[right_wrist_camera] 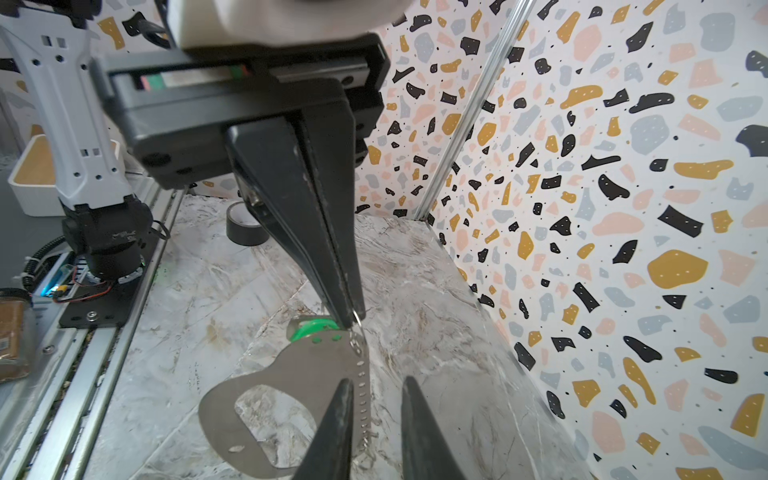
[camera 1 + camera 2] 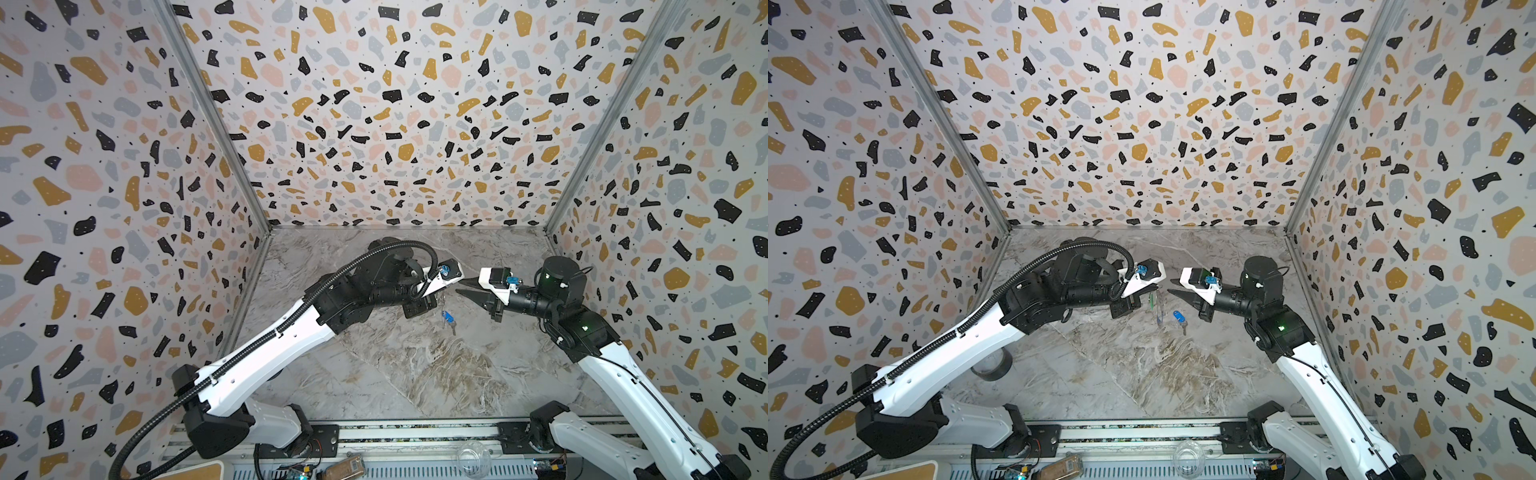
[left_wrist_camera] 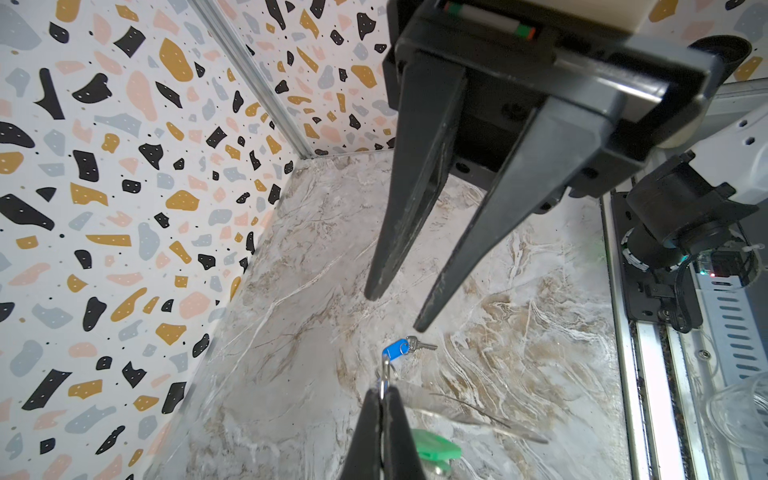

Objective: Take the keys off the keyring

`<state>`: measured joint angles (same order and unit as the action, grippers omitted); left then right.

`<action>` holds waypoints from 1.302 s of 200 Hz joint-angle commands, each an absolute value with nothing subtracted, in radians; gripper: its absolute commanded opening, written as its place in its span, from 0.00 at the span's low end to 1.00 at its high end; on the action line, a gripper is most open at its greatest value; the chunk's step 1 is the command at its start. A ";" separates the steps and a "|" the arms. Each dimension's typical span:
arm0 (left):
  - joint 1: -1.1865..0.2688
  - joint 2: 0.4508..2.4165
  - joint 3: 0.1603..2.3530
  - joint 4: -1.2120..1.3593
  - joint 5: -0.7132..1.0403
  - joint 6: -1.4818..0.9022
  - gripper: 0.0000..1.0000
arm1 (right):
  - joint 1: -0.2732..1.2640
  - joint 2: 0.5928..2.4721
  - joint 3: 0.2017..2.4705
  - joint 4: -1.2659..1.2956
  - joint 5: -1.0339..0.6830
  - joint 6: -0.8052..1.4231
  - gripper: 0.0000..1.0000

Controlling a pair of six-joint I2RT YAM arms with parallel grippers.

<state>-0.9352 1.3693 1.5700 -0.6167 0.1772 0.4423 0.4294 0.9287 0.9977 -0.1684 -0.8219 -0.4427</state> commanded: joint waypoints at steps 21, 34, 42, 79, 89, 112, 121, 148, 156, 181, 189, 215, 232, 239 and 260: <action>-0.955 1.369 1.608 -0.621 0.179 0.460 0.00 | 0.428 0.917 0.973 -0.108 -0.938 -0.366 0.20; -0.959 1.374 1.611 -0.622 0.179 0.462 0.00 | 0.429 0.913 0.968 -0.103 -0.946 -0.358 0.20; -0.962 1.375 1.612 -0.624 0.181 0.463 0.00 | 0.429 0.914 0.965 -0.102 -0.950 -0.353 0.19; -0.980 1.385 1.621 -0.630 0.179 0.471 0.00 | 0.436 0.918 0.954 -0.088 -0.954 -0.332 0.17; -0.985 1.386 1.621 -0.632 0.177 0.473 0.00 | 0.437 0.917 0.952 -0.082 -0.950 -0.330 0.16; -0.991 1.381 1.620 -0.628 0.170 0.476 0.00 | 0.440 0.926 0.958 -0.101 -0.929 -0.332 0.16; -0.991 1.379 1.618 -0.625 0.169 0.477 0.00 | 0.440 0.929 0.958 -0.109 -0.924 -0.333 0.16; -0.992 1.373 1.615 -0.617 0.174 0.480 0.00 | 0.440 0.927 0.952 -0.124 -0.919 -0.339 0.15; -0.994 1.373 1.614 -0.614 0.176 0.482 0.00 | 0.440 0.927 0.950 -0.127 -0.920 -0.341 0.13; -0.995 1.371 1.609 -0.612 0.176 0.485 0.00 | 0.440 0.928 0.950 -0.143 -0.918 -0.345 0.13; -0.995 1.369 1.608 -0.611 0.176 0.487 0.00 | 0.440 0.927 0.950 -0.147 -0.916 -0.347 0.14; -0.994 1.365 1.602 -0.607 0.176 0.490 0.00 | 0.438 0.926 0.948 -0.157 -0.910 -0.356 0.14; -0.994 1.360 1.596 -0.600 0.182 0.490 0.00 | 0.436 0.926 0.947 -0.160 -0.910 -0.363 0.14; -0.995 1.358 1.593 -0.596 0.186 0.487 0.00 | 0.436 0.928 0.949 -0.161 -0.910 -0.364 0.13; -0.995 1.357 1.588 -0.593 0.195 0.485 0.00 | 0.436 0.935 0.949 -0.150 -0.923 -0.359 0.13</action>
